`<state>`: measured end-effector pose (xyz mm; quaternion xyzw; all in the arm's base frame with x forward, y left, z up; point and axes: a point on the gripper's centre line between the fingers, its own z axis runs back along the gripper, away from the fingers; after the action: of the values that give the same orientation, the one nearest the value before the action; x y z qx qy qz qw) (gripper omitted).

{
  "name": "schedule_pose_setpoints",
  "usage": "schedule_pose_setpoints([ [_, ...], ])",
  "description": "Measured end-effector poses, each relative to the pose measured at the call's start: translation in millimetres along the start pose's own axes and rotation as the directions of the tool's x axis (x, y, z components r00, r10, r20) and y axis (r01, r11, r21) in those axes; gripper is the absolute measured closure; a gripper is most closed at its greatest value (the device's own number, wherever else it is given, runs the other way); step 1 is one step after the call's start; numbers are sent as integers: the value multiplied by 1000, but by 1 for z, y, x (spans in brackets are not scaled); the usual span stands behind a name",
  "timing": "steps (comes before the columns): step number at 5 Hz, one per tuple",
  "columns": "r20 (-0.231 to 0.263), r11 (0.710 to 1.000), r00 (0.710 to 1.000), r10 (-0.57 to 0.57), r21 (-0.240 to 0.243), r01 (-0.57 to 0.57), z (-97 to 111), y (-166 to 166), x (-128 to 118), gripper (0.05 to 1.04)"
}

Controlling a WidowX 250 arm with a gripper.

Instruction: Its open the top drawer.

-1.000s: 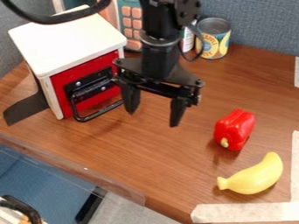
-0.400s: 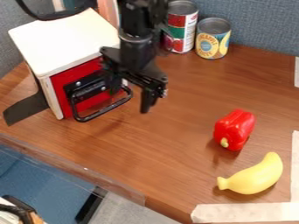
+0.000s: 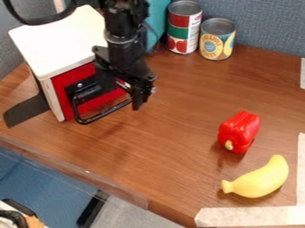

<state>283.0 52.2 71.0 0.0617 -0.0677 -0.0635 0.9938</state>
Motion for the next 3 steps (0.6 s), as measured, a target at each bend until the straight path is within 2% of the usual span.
schedule_pose_setpoints([
  [1, -23, 1000, 1000, -11, -15, 11, -10, 4, -3, 83],
  [3, -43, 999, 998, -35, 6, 35, -24, 6, -10, 83],
])
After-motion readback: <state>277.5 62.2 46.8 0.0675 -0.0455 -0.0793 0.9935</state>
